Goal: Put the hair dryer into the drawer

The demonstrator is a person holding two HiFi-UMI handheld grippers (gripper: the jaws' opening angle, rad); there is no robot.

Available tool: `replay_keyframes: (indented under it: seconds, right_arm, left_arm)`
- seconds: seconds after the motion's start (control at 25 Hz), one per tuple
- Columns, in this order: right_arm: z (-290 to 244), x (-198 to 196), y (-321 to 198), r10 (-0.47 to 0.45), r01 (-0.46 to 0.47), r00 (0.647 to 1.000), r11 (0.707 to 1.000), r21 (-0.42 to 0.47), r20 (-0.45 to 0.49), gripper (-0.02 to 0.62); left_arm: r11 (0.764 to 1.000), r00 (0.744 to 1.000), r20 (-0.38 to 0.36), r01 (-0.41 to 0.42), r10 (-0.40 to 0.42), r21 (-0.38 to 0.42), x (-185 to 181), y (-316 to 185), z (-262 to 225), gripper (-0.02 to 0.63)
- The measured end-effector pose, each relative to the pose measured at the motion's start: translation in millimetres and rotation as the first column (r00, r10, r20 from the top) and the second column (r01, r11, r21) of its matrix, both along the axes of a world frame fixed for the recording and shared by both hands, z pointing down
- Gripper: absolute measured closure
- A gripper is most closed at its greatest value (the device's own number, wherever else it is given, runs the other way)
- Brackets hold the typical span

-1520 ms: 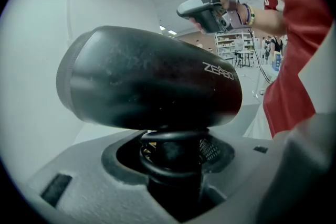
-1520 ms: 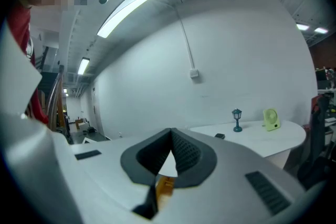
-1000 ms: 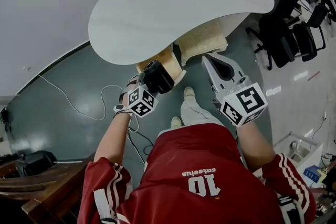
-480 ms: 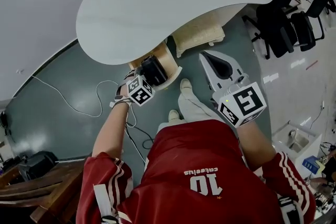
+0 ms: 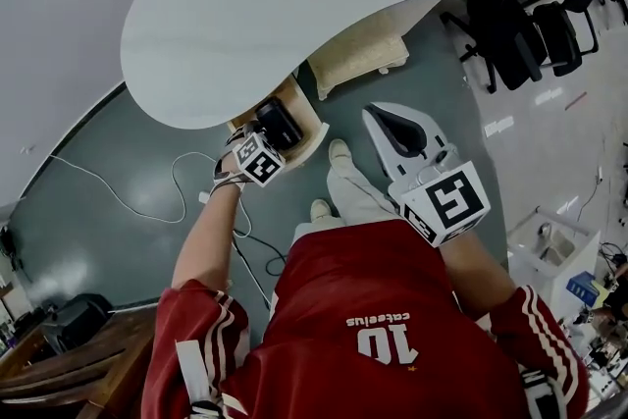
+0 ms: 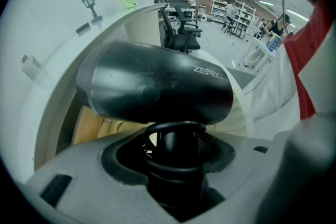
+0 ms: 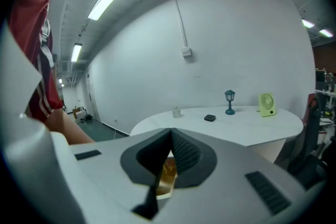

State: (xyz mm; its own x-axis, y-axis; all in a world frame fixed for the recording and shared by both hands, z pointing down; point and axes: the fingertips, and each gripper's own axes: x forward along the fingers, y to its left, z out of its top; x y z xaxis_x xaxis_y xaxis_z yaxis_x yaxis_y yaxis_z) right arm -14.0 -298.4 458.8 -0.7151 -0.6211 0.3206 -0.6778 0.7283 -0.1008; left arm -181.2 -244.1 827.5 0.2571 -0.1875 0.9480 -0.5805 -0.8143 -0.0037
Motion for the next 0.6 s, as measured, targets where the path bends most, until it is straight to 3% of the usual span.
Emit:
replay_keyframes:
  seconds: [0.28,0.48,0.6]
  right_arm:
    - [10,8,-6,0.01,-0.01,1.0,1.0,-0.019,-0.017,0.589]
    - [19,11,-10,0.016,-0.017,1.0,0.999,-0.033,-0.025,0.589]
    - [22,13,-12,0.019,-0.02,1.0,0.999,-0.043,-0.022,0.589]
  left_arm:
    - [0.995,0.997,-0.003,0.072,-0.072,-0.065,0,-11,28,0.347]
    - [0.974,0.976,-0.049,0.206,-0.211,-0.096,2,-26,40,0.347]
    - [0.964,0.967,-0.05,0.241,-0.248,-0.116,3,-32,47,0.347]
